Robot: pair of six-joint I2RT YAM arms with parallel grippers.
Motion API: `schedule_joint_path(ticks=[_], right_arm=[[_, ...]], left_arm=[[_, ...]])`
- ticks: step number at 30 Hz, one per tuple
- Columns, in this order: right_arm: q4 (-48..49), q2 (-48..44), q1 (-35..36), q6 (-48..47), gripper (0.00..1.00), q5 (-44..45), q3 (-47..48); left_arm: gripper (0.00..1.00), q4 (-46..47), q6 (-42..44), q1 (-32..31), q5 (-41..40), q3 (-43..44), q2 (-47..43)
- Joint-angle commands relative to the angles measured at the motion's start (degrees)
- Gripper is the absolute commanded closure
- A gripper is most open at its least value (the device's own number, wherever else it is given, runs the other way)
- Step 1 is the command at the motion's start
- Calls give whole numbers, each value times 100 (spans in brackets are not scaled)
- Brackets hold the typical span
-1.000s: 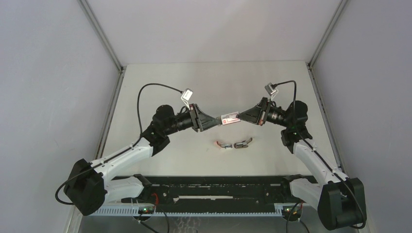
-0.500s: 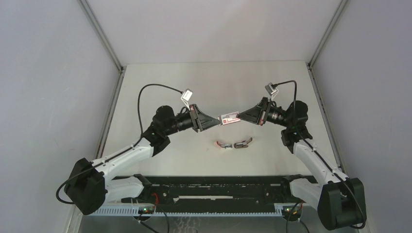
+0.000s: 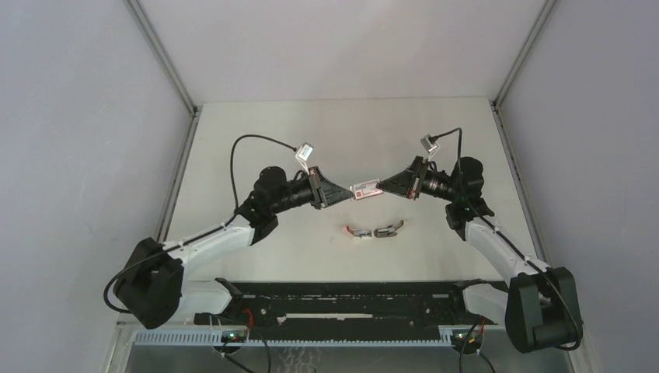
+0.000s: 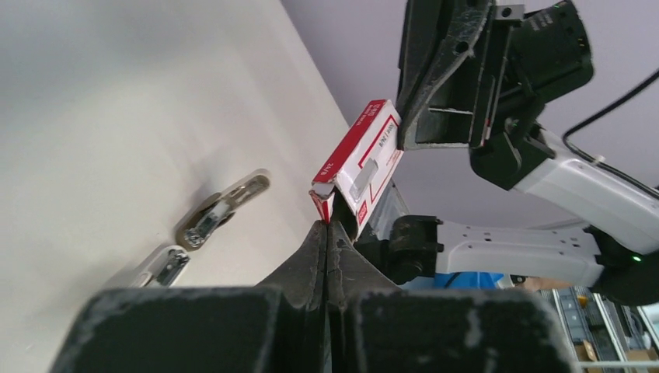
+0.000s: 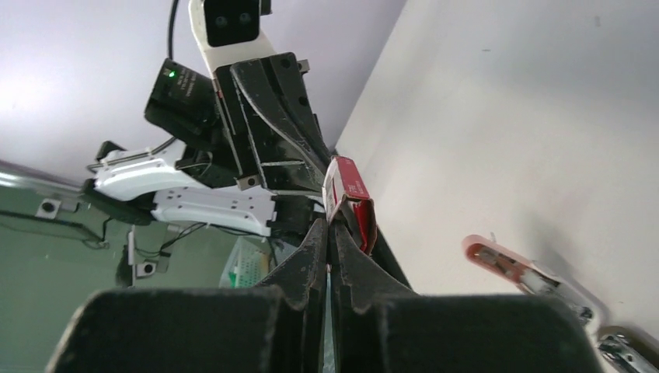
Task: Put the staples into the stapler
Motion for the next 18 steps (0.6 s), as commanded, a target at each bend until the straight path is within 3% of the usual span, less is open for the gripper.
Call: schedule_joint_path(ticks=[1, 18], right_arm=[[-181, 350, -56, -778, 100, 360, -8], [654, 2580, -459, -1515, 100, 691, -7]], left_arm=[[100, 231, -47, 134, -238, 290, 433], [100, -720, 770, 315, -760, 1625, 2467]])
